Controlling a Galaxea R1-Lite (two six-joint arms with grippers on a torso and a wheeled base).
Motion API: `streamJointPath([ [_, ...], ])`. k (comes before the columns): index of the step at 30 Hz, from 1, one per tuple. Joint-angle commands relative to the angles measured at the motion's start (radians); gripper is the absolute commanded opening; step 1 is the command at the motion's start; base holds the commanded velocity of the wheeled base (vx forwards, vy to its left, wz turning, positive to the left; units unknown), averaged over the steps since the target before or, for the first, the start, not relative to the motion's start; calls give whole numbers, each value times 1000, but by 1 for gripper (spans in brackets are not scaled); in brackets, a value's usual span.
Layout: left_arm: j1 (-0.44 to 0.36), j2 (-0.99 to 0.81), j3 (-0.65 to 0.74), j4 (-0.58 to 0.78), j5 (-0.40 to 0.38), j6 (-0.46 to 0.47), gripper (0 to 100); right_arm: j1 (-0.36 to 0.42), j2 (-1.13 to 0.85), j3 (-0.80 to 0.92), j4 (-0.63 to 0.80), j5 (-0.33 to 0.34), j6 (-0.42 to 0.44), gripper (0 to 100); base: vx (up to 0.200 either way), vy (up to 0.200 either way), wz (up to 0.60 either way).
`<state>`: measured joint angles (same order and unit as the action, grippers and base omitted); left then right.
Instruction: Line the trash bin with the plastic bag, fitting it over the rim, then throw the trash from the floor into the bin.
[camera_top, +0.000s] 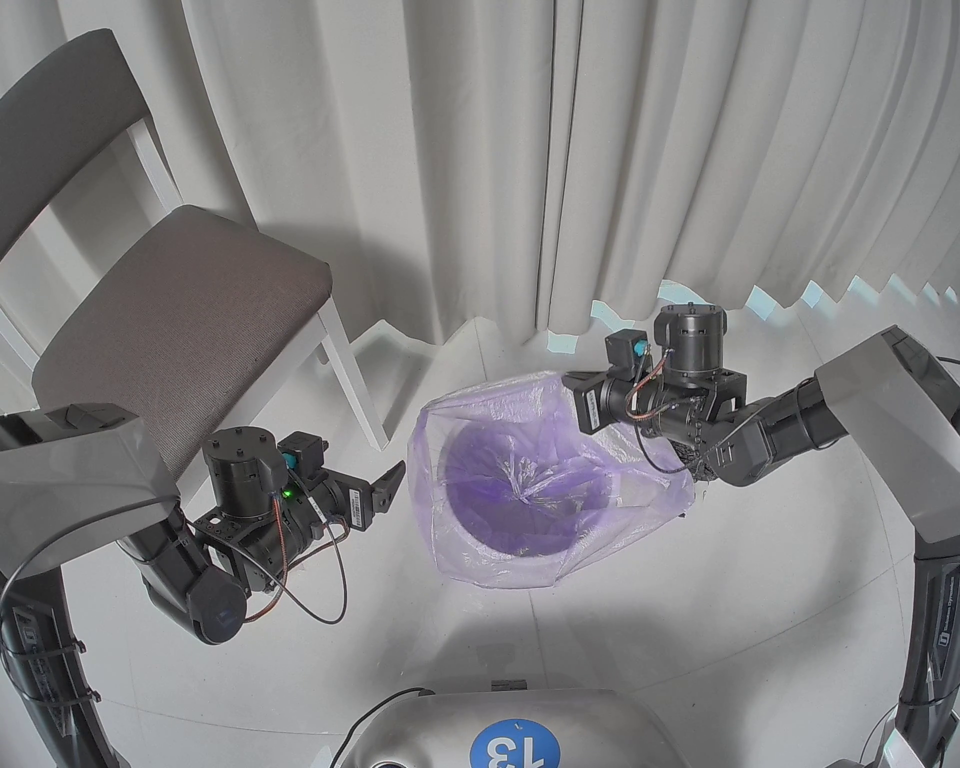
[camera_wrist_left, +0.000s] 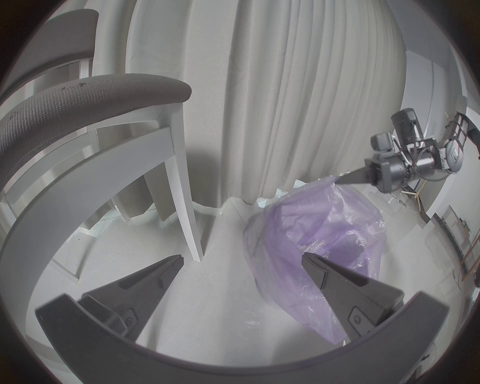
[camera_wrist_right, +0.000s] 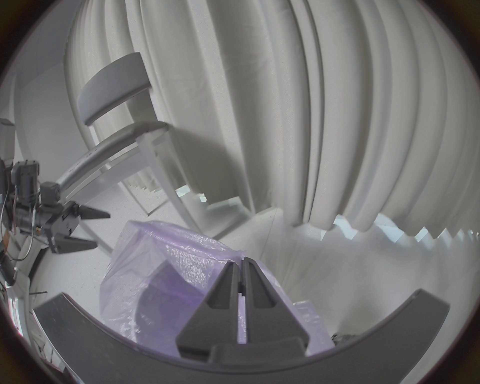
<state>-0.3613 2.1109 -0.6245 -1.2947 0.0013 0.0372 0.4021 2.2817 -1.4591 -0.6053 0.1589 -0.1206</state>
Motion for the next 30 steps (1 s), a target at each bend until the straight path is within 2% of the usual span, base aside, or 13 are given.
streamJointPath([
  [1, -1, 5, 12, -14, -14, 1, 100, -25, 62, -118, 22, -6, 3, 0, 0, 0, 0],
  [23, -4, 31, -4, -17, -15, 0, 100, -31, 202, -334, 22, -10, -1, 0, 0, 0, 0],
  [30, -1, 38, -8, -17, -17, 0, 100, -22, 280, -391, -4, -42, -4, 0, 0, 0, 0],
])
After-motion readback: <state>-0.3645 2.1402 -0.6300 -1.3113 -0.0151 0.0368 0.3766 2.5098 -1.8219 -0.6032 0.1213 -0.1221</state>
